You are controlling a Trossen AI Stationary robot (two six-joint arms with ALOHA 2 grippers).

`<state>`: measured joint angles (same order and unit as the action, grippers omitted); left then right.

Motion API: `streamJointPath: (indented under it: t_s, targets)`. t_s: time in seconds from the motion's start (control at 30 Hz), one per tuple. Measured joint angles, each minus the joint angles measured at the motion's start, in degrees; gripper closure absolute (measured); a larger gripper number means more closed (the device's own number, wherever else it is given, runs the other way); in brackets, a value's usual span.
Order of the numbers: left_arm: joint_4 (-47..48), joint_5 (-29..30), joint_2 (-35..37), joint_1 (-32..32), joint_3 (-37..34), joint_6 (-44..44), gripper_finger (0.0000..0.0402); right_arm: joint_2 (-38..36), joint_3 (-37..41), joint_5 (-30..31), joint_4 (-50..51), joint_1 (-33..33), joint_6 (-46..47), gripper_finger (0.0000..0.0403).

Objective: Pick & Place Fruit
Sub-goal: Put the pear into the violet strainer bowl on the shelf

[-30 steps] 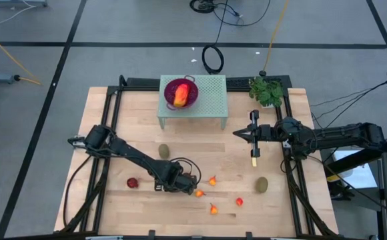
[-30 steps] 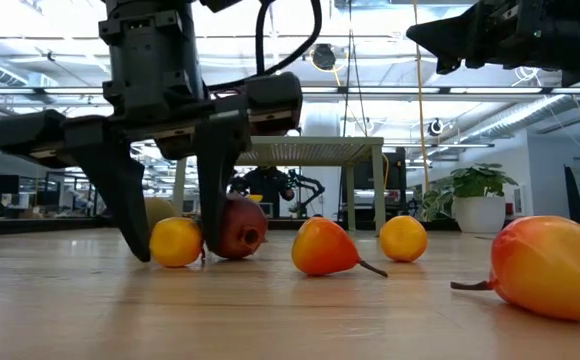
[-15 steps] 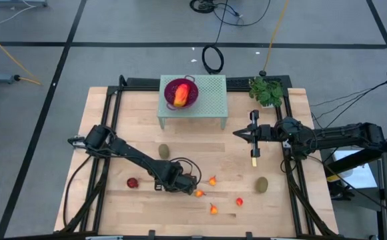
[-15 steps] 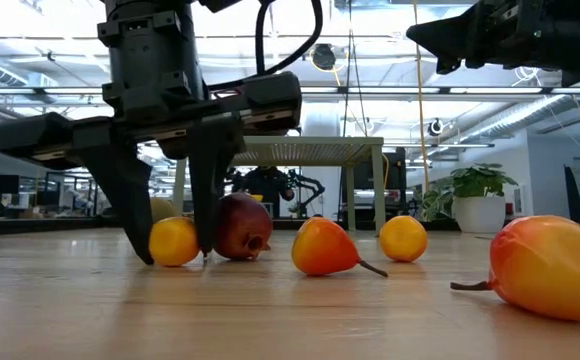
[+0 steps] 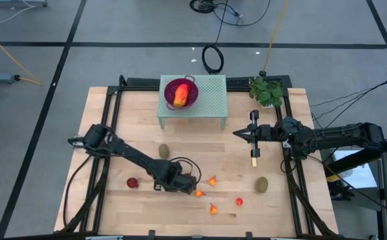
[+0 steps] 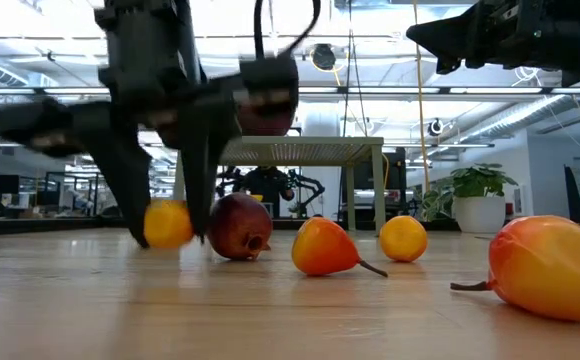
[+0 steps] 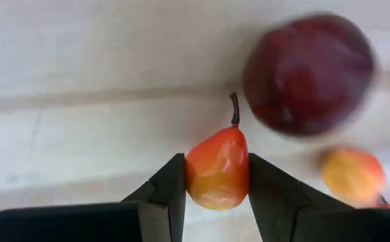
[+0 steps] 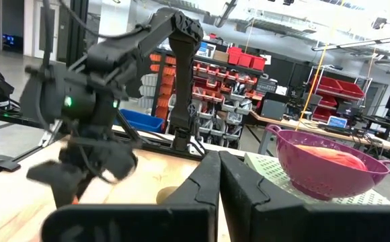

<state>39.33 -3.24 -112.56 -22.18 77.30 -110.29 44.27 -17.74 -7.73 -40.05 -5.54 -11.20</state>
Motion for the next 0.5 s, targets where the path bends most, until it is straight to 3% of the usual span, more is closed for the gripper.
streamJointPath:
  t_s: [0.27,0.5]
  targets:
    - [6.33,6.33,9.39,-3.75,0.02,-0.16,0.0274,-0.01,0.00,0.00,-0.47,0.02,0.02,0.0402]
    - [13.52,22.67,19.67,-7.60,0.02,8.71,0.0275,-0.01,-0.02,-0.01,-1.31,0.00,0.02,0.0401]
